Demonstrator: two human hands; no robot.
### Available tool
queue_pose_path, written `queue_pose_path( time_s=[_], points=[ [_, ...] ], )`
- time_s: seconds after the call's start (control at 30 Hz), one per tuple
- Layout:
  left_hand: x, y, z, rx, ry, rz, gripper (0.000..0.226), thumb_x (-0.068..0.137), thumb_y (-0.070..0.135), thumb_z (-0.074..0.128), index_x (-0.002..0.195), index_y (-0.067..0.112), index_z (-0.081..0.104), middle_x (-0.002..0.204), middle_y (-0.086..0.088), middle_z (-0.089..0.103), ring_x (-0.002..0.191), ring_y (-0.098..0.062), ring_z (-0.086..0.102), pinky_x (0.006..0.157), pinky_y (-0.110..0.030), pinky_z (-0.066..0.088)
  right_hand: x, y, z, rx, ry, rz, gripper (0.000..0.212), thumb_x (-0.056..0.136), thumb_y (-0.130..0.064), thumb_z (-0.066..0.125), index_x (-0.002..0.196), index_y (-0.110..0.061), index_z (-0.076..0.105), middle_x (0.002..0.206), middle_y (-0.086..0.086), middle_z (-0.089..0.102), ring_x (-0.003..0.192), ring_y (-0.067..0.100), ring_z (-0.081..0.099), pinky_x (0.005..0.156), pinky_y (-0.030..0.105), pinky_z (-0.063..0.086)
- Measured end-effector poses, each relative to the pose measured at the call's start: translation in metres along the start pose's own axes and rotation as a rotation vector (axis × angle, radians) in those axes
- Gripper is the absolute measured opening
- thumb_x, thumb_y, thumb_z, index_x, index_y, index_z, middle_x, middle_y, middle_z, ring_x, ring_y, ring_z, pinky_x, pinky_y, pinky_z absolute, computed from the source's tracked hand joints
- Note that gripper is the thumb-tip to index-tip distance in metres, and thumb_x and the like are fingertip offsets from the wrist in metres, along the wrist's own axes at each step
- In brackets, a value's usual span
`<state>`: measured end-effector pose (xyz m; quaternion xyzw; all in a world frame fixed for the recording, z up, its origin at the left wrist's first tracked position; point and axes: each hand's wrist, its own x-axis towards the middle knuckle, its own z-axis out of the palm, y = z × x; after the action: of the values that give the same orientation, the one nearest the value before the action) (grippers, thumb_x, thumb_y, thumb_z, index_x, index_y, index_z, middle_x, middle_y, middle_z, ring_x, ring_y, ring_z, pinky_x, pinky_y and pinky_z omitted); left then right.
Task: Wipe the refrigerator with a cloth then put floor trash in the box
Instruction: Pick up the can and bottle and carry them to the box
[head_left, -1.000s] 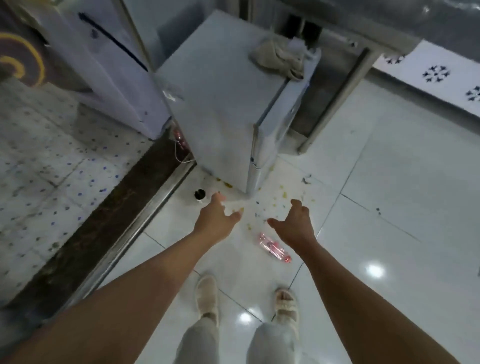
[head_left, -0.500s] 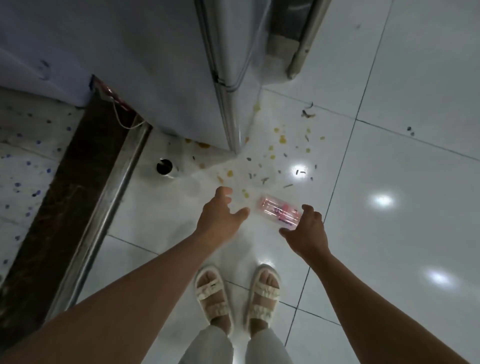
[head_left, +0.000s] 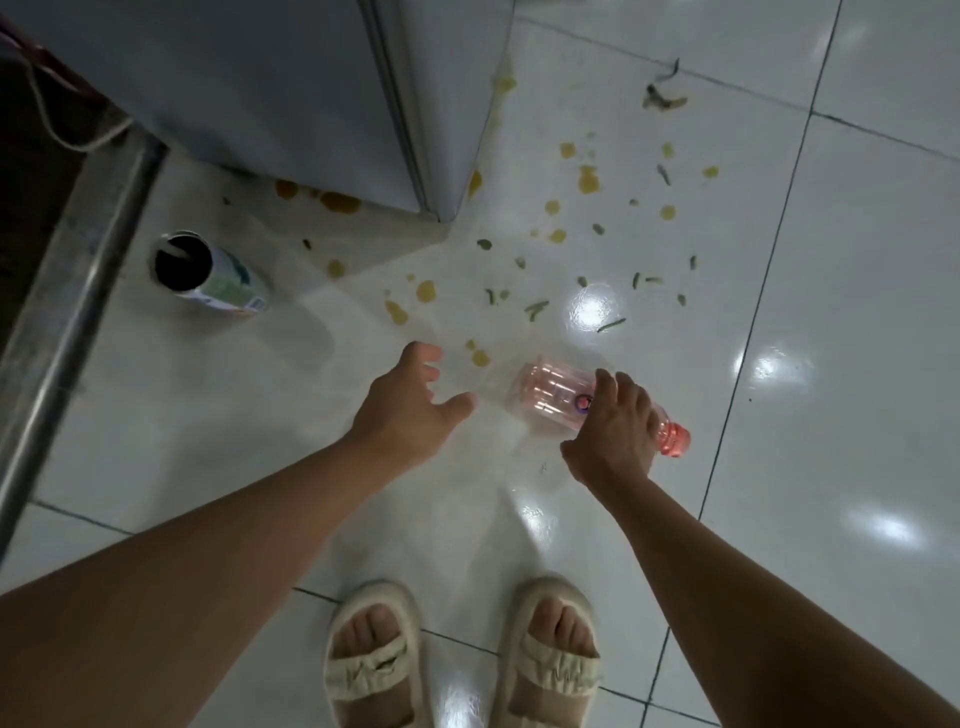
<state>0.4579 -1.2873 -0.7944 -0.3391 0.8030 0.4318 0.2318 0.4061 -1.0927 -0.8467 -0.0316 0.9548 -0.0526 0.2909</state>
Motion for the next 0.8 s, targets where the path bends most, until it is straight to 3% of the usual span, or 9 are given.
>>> queue_pose_path(
  time_s=[0.13, 0.27, 0.37, 0.5, 0.8],
  points=[
    [0.019, -0.020, 0.003, 0.015, 0.008, -0.001, 0.059, 0.079, 0.039, 0.066, 0.129, 0.021, 0.040, 0.126, 0.000, 0.055, 0.101, -0.013, 0.055, 0.082, -0.026, 0.042, 0.022, 0.005, 0.022, -0.054, 0.074, 0.016, 0.079, 0.076, -0.012, 0.070, 0.140, -0.018, 0.024, 0.143, 0.006, 0.030, 0.133, 0.027, 0.025, 0.116, 0.043, 0.017],
    [0.021, -0.029, -0.008, -0.005, 0.029, -0.016, 0.060, 0.080, 0.037, 0.067, 0.130, 0.019, 0.039, 0.127, -0.002, 0.055, 0.107, -0.017, 0.056, 0.086, -0.028, 0.044, 0.028, 0.003, 0.025, -0.107, 0.075, -0.006, 0.058, 0.088, -0.015, 0.058, 0.139, -0.019, 0.032, 0.137, 0.008, 0.042, 0.133, 0.027, 0.030, 0.118, 0.046, 0.009],
    [0.013, -0.030, -0.026, -0.028, 0.043, -0.031, 0.060, 0.081, 0.036, 0.067, 0.131, 0.018, 0.039, 0.128, -0.003, 0.054, 0.110, -0.019, 0.055, 0.091, -0.031, 0.045, 0.019, -0.015, 0.016, -0.073, 0.110, -0.045, 0.054, 0.083, -0.011, 0.062, 0.132, -0.016, 0.040, 0.126, 0.011, 0.049, 0.119, 0.029, 0.044, 0.113, 0.045, 0.022],
    [-0.001, -0.035, -0.061, -0.078, 0.108, -0.072, 0.059, 0.081, 0.034, 0.067, 0.130, 0.017, 0.039, 0.130, -0.004, 0.053, 0.112, -0.021, 0.054, 0.094, -0.035, 0.045, -0.001, -0.066, -0.005, -0.016, 0.096, -0.122, 0.058, 0.077, -0.021, 0.068, 0.128, -0.018, 0.041, 0.115, 0.012, 0.051, 0.102, 0.030, 0.050, 0.096, 0.037, 0.036],
    [0.006, -0.068, -0.140, -0.136, 0.336, -0.138, 0.063, 0.078, 0.031, 0.070, 0.131, 0.014, 0.040, 0.130, -0.008, 0.052, 0.115, -0.026, 0.052, 0.095, -0.037, 0.045, -0.022, -0.211, -0.010, 0.136, 0.110, -0.342, 0.073, 0.072, -0.035, 0.072, 0.134, -0.024, 0.036, 0.117, 0.009, 0.050, 0.101, 0.028, 0.054, 0.086, 0.037, 0.047]
  ],
)
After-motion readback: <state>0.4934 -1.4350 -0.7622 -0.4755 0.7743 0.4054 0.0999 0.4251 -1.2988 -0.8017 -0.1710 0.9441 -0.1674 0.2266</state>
